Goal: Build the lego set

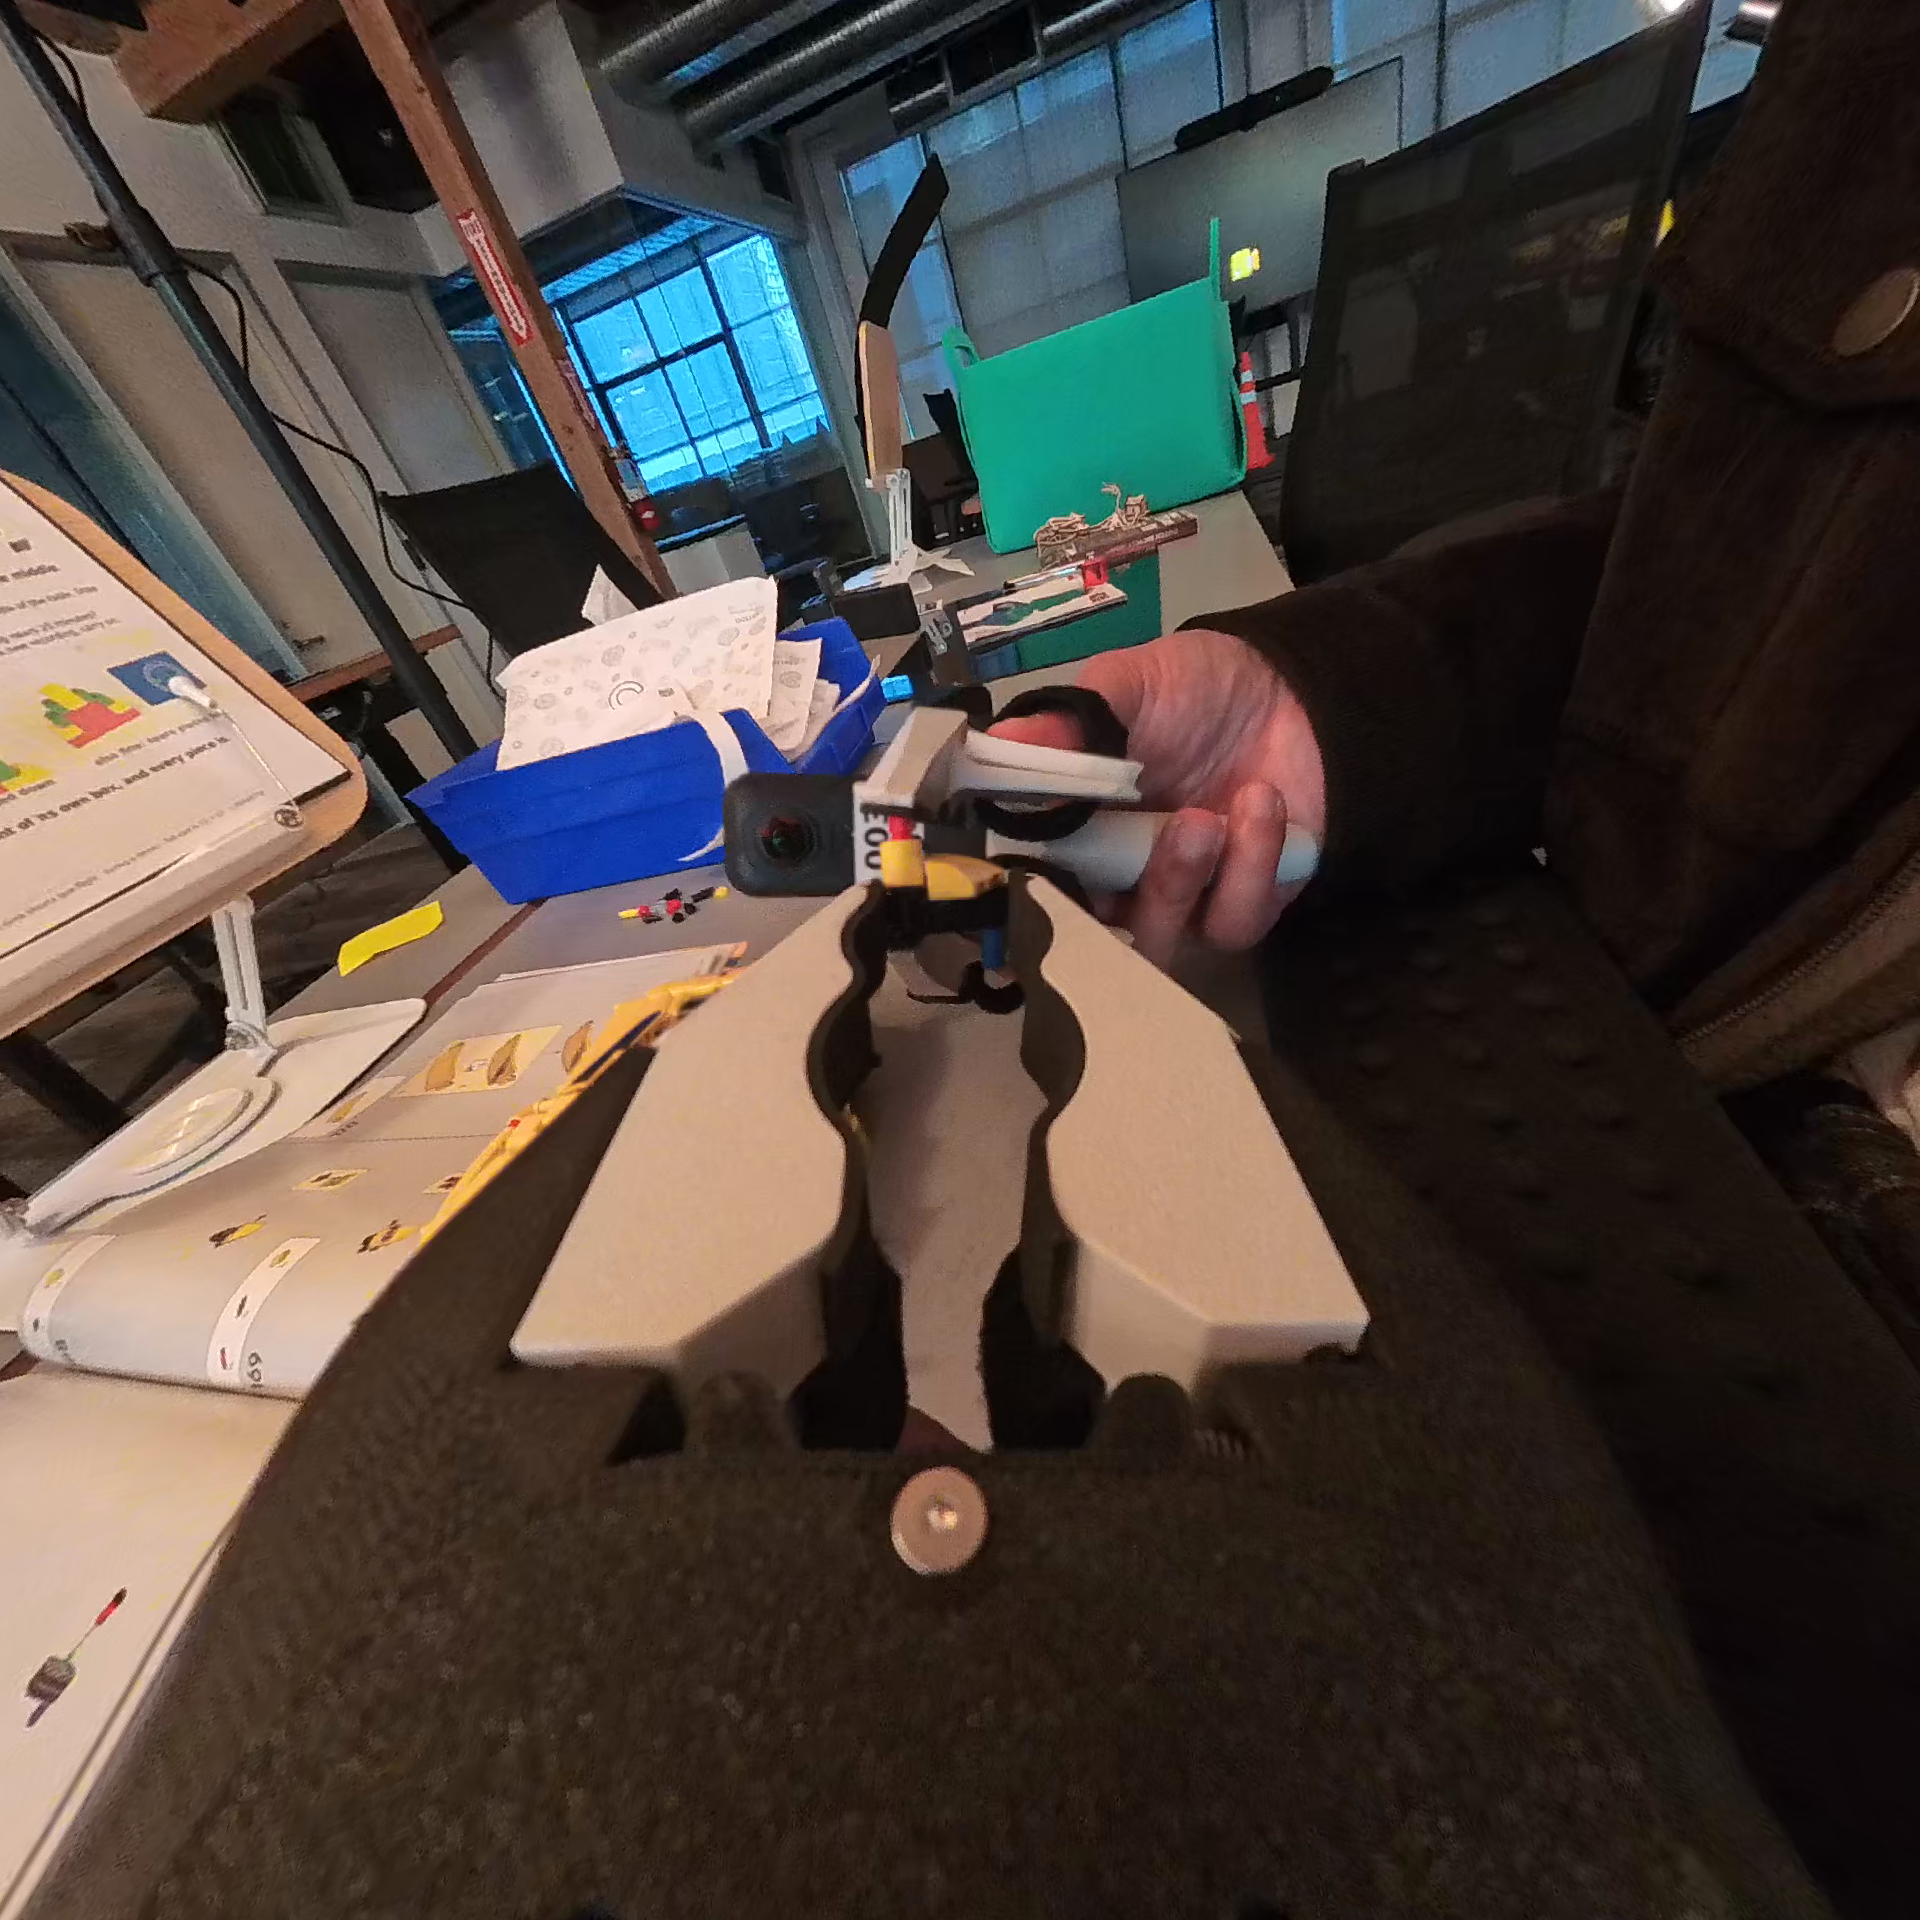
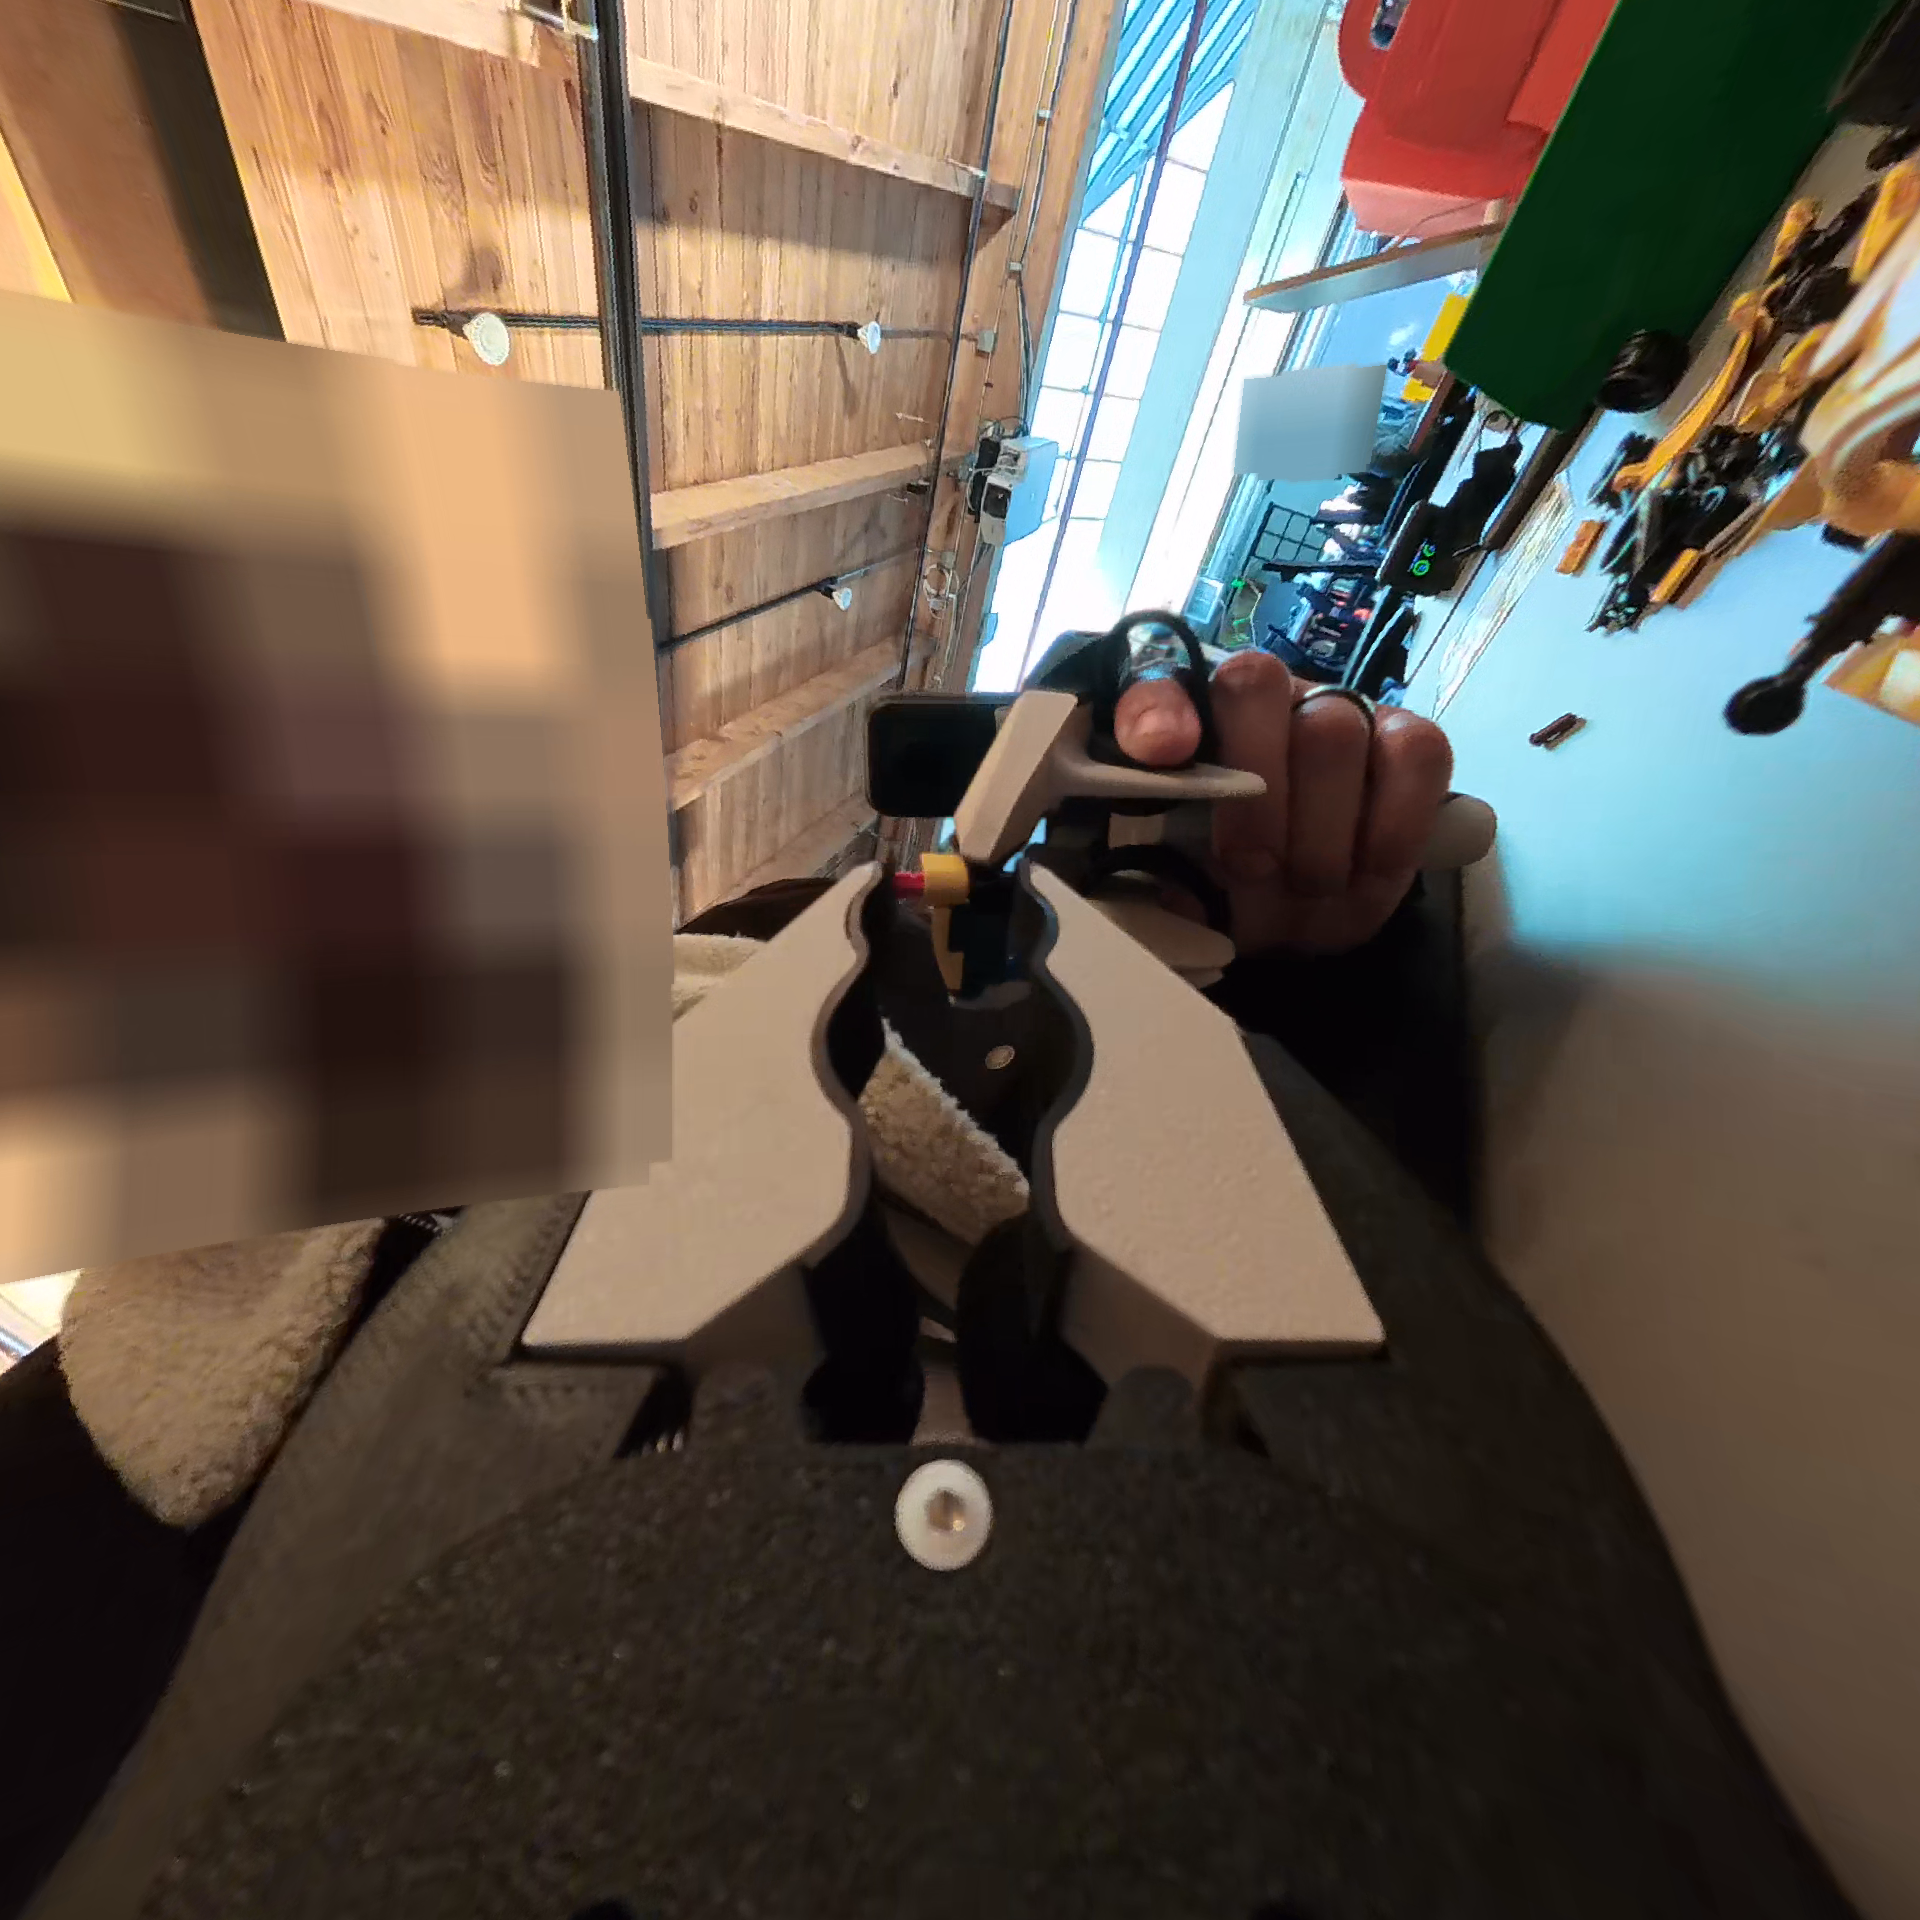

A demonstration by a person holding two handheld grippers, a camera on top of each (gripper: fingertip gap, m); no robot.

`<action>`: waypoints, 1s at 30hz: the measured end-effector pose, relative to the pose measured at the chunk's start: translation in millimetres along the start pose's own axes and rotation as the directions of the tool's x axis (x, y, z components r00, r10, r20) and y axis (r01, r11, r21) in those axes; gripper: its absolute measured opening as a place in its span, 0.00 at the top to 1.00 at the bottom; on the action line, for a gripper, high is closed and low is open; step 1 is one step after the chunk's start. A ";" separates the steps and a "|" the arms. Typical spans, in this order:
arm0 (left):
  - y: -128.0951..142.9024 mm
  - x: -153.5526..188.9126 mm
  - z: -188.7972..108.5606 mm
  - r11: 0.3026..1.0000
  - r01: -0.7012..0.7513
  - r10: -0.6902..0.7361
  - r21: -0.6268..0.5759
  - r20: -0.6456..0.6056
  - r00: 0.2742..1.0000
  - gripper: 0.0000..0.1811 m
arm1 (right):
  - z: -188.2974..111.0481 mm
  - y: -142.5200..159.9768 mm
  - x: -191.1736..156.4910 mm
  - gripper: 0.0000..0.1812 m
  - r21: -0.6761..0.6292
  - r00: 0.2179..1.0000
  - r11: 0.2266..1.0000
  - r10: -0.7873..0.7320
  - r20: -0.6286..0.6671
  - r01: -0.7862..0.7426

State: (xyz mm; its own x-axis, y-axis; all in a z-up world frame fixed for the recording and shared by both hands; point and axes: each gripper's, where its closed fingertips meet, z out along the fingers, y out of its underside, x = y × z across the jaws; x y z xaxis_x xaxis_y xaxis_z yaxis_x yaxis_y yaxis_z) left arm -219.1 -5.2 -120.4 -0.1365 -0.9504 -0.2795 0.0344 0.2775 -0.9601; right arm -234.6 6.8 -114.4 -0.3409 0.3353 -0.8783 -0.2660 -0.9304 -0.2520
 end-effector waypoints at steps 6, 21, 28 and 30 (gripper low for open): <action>6.0 4.5 1.3 0.999 -0.021 0.020 -0.040 -0.014 1.000 0.88 | -4.1 4.0 5.5 0.89 -0.036 0.999 0.999 -0.026 -0.045 0.024; 32.1 5.5 9.2 0.962 -0.179 0.188 -0.208 0.023 0.982 0.88 | -18.6 5.3 25.2 0.89 -0.163 0.917 0.953 -0.292 -0.272 0.255; 28.6 1.5 8.8 0.972 -0.140 0.154 -0.187 0.061 0.986 0.87 | -16.8 1.3 20.4 0.89 -0.139 0.914 0.937 -0.345 -0.215 0.321; 27.7 0.1 8.6 0.978 -0.112 0.127 -0.178 0.071 0.989 0.87 | -16.6 0.6 20.0 0.89 -0.160 0.886 0.915 -0.400 -0.237 0.370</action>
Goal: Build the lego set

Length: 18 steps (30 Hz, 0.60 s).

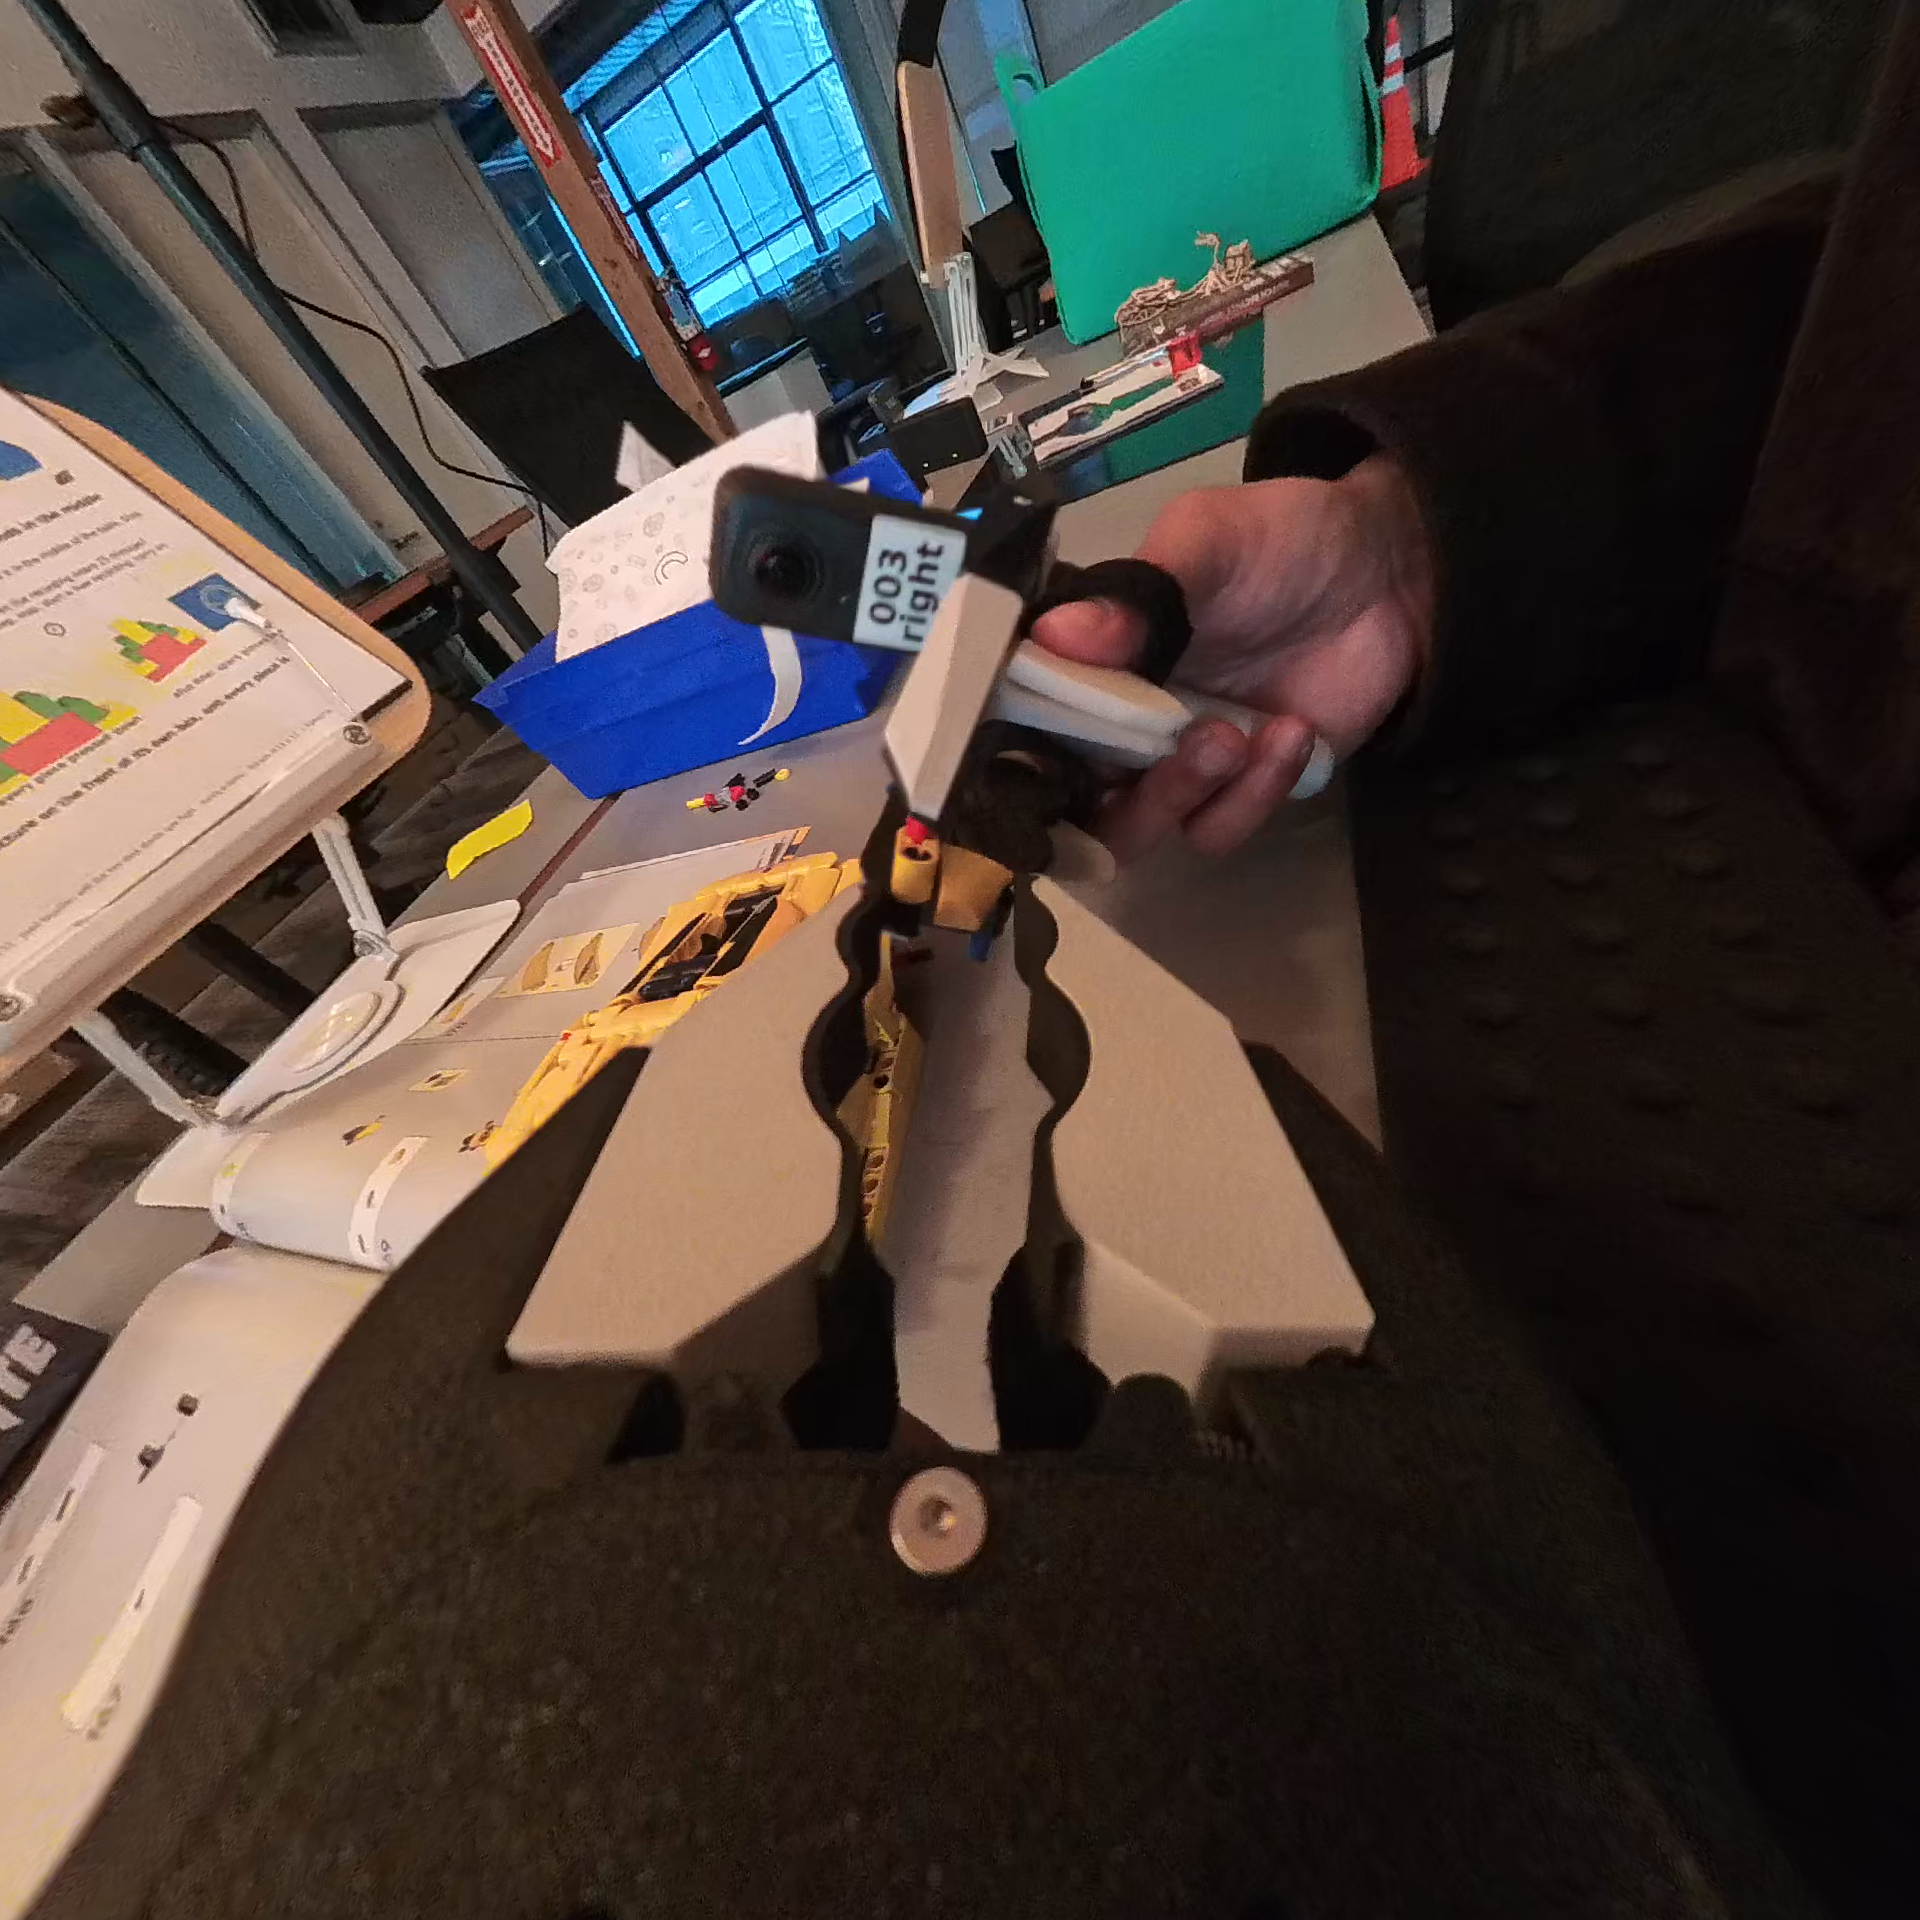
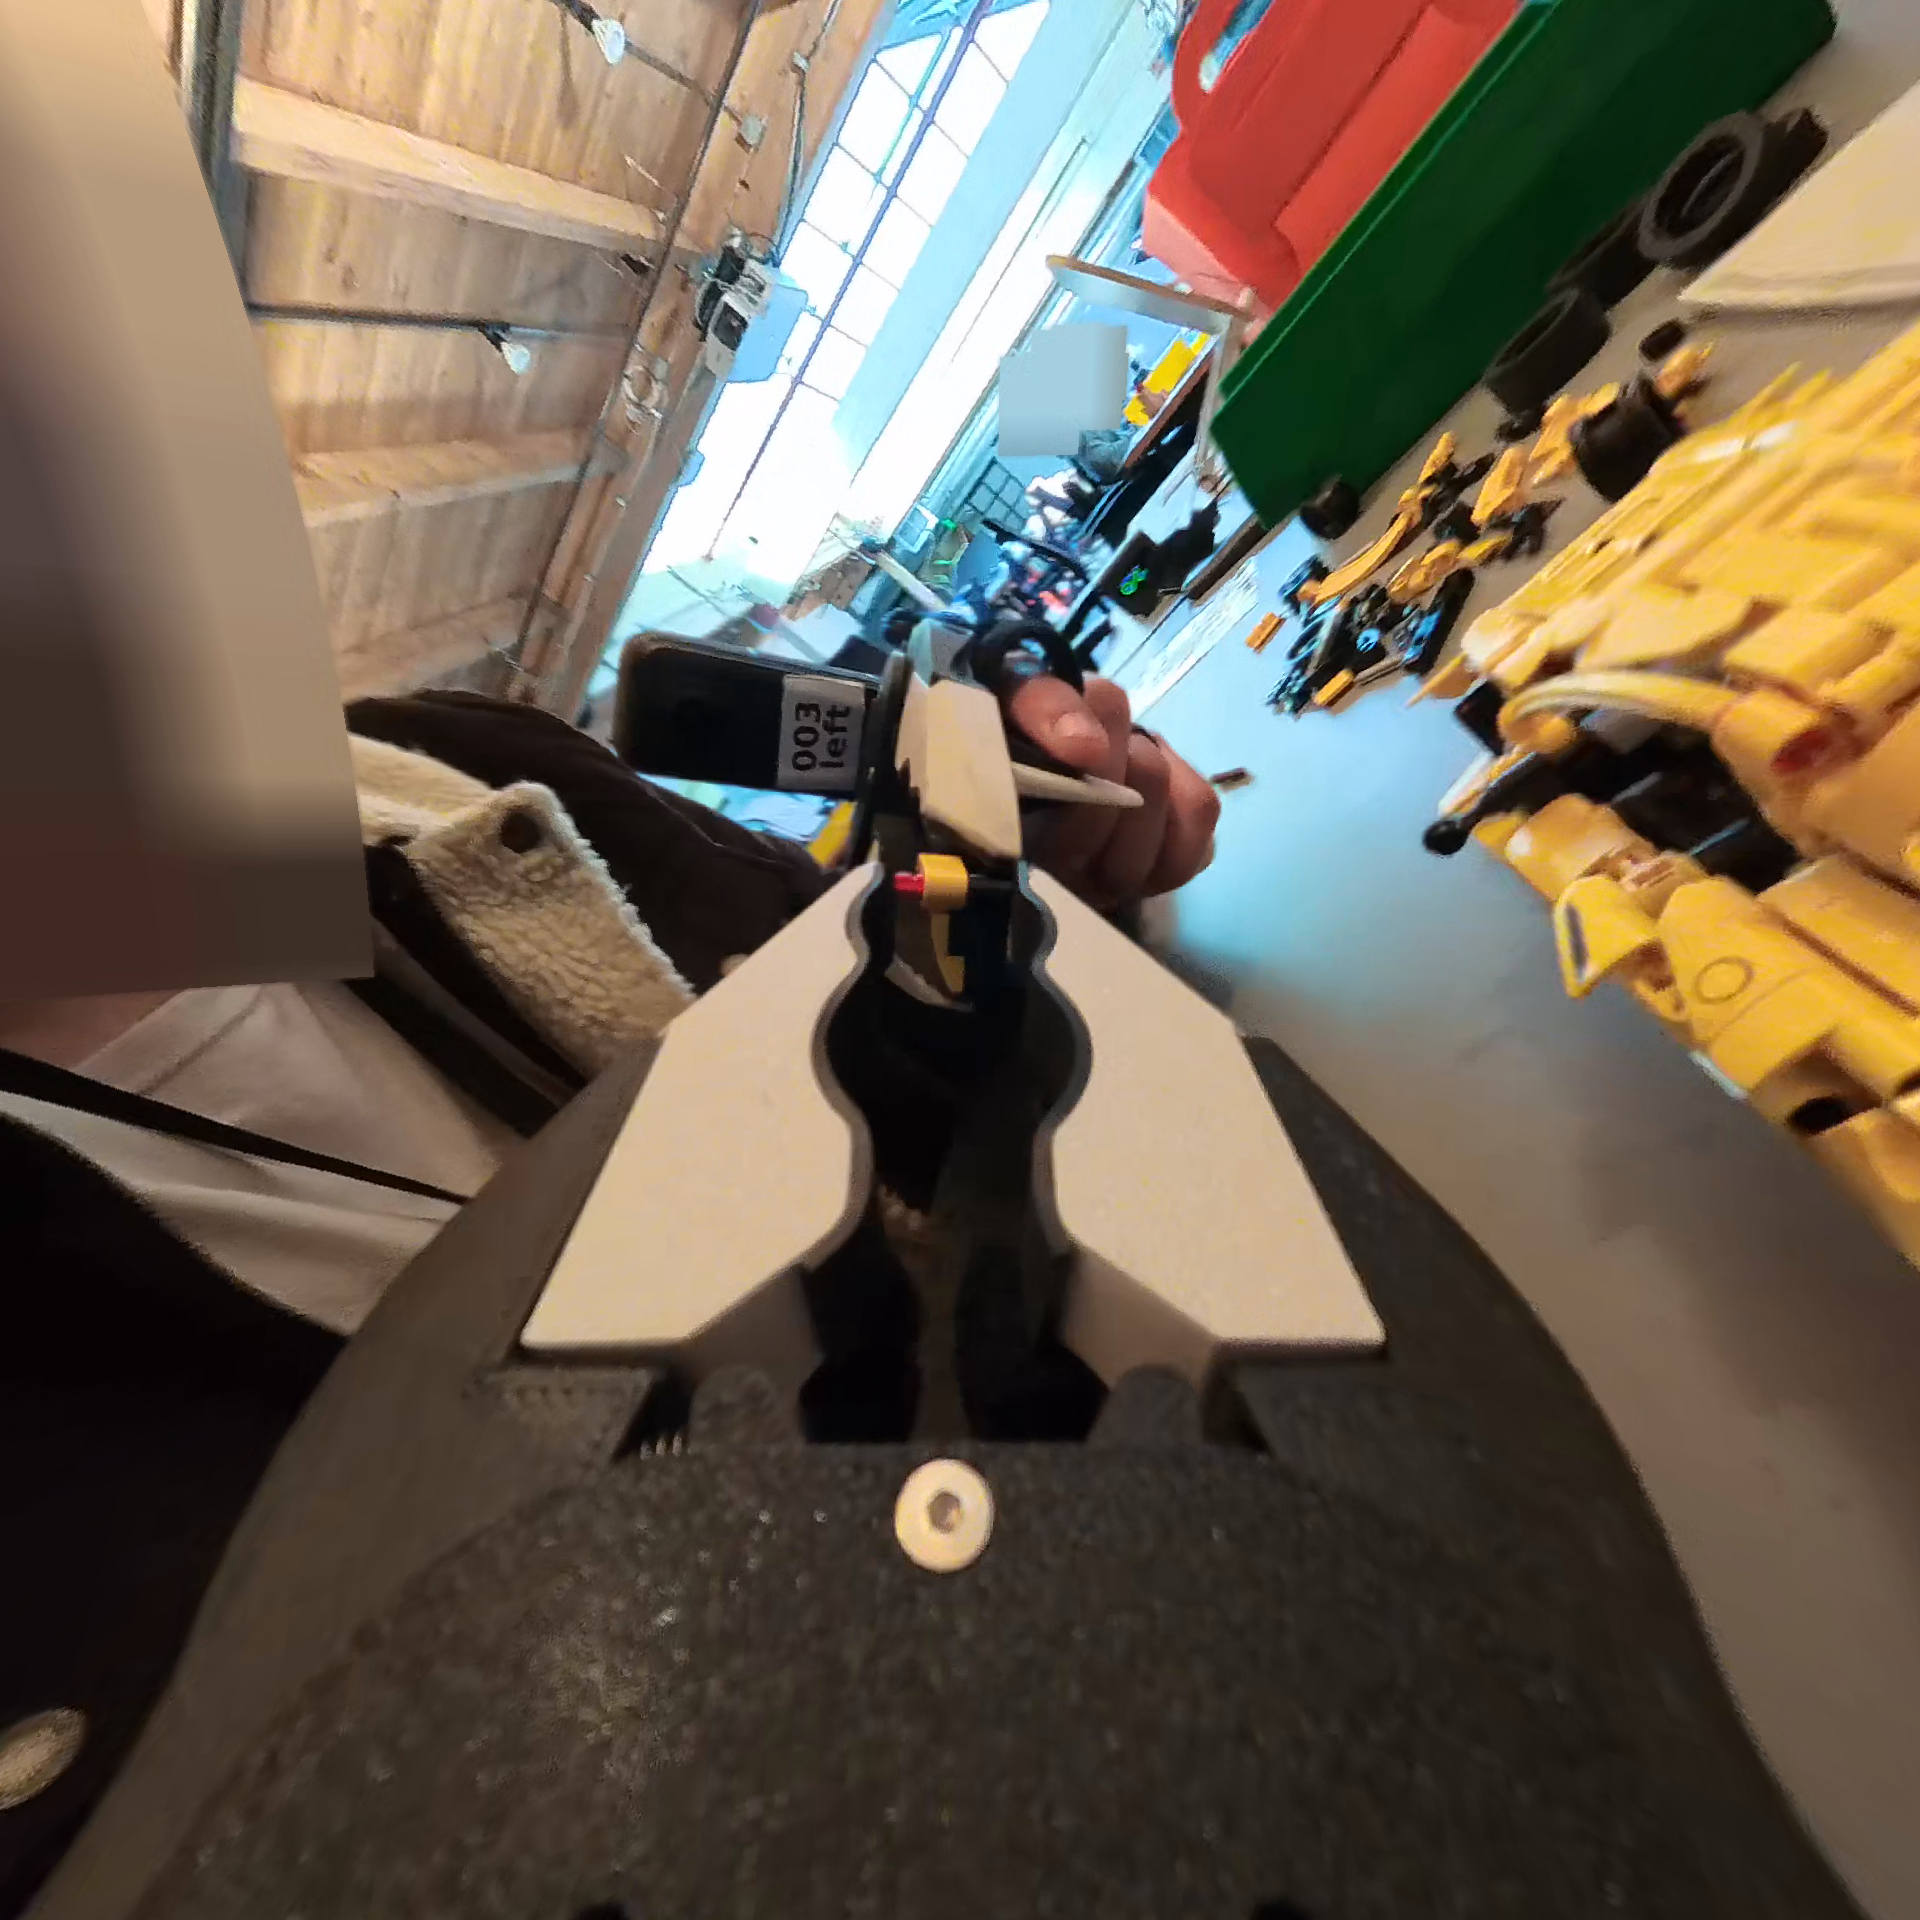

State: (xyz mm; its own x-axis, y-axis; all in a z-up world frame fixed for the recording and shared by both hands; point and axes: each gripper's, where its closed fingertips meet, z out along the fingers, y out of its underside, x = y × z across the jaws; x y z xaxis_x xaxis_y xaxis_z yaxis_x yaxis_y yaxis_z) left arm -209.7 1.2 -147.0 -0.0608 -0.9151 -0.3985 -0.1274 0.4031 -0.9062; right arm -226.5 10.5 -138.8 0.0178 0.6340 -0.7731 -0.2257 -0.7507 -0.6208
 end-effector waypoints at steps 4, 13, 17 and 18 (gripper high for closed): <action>-4.6 -3.8 -1.8 0.997 0.065 -0.065 0.034 0.005 0.998 0.85 | 1.8 -1.1 -1.9 0.89 -0.021 0.985 0.988 -0.156 -0.078 0.155; -11.2 -14.5 -7.4 0.951 0.288 -0.285 0.110 -0.039 0.958 0.85 | -8.0 -21.6 -24.4 0.89 0.056 0.905 0.909 -0.402 -0.136 0.412; -24.1 -8.5 -9.5 0.886 0.436 -0.410 0.156 -0.176 0.895 0.86 | 1.7 -15.5 -34.9 0.89 0.015 0.826 0.833 -0.546 -0.142 0.553; -27.2 -7.6 -11.1 0.880 0.445 -0.413 0.169 -0.192 0.890 0.90 | 3.6 -13.4 -33.4 0.89 -0.003 0.810 0.820 -0.566 -0.151 0.572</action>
